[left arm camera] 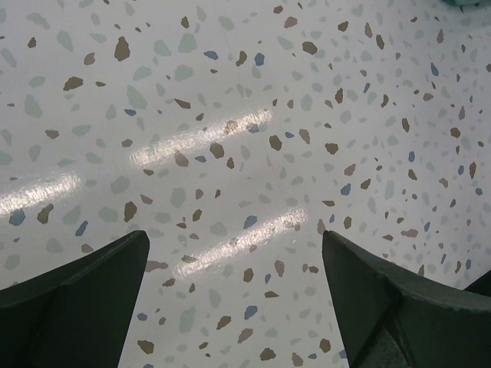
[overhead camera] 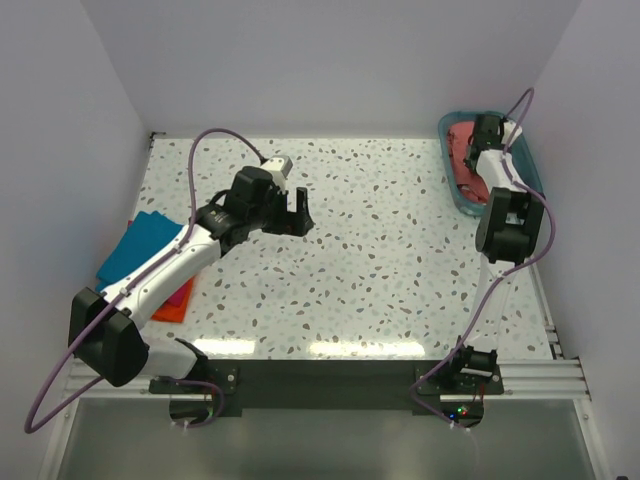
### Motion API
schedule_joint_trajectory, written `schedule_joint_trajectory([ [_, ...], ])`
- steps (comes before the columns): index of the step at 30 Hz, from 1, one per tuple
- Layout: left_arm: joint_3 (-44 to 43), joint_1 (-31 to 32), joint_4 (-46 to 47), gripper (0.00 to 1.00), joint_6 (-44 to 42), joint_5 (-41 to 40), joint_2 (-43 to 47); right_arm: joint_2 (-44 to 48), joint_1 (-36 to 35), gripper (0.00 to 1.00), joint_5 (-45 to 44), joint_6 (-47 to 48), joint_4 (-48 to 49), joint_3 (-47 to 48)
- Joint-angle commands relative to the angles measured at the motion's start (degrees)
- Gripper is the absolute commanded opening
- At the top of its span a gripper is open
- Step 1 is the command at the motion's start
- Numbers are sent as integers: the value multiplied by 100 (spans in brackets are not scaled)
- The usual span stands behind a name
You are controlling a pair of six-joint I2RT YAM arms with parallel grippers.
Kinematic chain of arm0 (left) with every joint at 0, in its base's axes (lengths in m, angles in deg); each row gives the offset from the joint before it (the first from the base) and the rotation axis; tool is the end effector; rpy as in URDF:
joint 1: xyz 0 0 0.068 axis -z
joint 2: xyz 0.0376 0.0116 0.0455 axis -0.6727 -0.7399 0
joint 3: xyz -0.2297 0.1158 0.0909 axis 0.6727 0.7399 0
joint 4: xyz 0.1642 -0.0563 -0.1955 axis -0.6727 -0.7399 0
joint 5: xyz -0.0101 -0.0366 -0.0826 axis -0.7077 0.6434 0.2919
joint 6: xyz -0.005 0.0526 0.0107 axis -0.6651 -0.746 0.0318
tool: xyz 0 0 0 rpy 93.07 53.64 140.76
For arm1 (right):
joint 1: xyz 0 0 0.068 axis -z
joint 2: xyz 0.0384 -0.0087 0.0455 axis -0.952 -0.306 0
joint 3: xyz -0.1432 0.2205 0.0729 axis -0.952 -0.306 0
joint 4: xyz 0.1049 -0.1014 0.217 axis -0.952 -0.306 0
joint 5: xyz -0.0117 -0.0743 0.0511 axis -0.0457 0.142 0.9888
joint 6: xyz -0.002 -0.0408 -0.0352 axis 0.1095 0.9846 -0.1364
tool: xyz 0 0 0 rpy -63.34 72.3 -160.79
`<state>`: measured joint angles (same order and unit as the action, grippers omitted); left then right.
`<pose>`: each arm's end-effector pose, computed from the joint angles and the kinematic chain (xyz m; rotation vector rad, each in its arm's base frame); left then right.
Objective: Fold and stack the t-shirts
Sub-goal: Grab the tshirt from the pile
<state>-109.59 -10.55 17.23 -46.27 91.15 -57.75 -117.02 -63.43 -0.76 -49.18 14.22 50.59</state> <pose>0.2569 -0.1611 0.3089 0.1768 2.2910 -0.5822 0.5192 -0.0949 0.2019 0.9441 2.0610 -0.3095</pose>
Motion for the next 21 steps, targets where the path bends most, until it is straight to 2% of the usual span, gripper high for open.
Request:
schedule_joint_trajectory([
  [1,-104,-44,47,100,-144,82,37,376,4,0,17,31,301,214],
  [4,-104,-44,73,100,-144,134,37,806,-14,0,16,93,450,118],
  [7,-51,-44,179,100,-179,379,63,1403,-23,0,235,163,1002,-286],
  [10,71,-44,372,100,-188,530,221,2026,-145,0,97,399,1564,-611],
  [18,160,-52,513,100,-215,460,502,3408,-866,0,-300,1279,2041,-735],
  [21,178,-52,513,100,-153,241,608,3900,-1401,0,-169,1455,1980,-673],
])
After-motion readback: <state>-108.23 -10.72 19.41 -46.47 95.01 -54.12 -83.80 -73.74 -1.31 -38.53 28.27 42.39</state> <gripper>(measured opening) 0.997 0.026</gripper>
